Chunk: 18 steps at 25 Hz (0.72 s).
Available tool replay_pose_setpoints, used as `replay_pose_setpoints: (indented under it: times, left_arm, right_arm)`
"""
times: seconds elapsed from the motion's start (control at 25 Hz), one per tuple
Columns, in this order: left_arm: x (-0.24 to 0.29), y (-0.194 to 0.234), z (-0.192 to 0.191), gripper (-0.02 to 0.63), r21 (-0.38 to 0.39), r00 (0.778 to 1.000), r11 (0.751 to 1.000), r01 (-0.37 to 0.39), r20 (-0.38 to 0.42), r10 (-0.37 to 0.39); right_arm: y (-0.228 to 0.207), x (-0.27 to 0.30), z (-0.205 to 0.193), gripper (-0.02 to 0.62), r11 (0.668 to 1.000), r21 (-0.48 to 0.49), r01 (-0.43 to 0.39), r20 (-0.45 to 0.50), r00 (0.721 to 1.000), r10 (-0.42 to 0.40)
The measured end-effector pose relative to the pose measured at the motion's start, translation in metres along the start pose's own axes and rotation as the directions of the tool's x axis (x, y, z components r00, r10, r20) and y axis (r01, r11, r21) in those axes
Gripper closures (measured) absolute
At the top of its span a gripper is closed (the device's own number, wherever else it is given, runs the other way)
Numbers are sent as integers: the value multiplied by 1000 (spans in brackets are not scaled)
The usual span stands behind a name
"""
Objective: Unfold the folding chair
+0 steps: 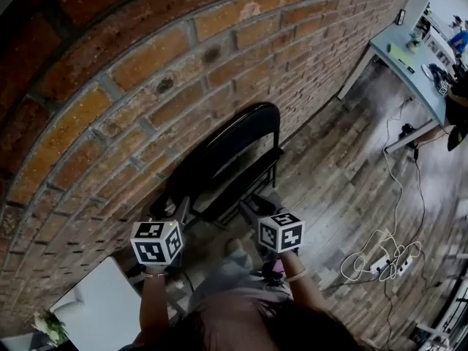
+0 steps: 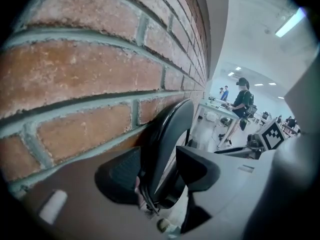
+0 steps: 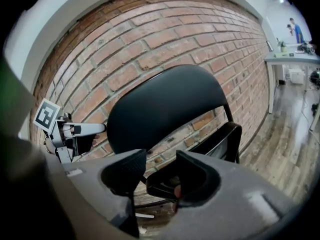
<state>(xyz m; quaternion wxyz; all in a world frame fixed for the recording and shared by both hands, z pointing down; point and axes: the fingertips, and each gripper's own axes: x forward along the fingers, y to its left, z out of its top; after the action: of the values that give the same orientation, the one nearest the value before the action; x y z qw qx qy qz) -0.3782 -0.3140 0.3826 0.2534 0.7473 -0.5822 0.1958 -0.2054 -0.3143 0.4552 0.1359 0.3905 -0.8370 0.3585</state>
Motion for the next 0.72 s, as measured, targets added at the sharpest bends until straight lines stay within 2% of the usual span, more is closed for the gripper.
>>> replay_pose_setpoints:
  times: [0.72]
  left_arm:
    - [27, 6, -20, 390, 61, 990, 996, 69, -126, -61]
  right_arm:
    - [-29, 58, -46, 348, 986, 160, 45, -103, 994, -28]
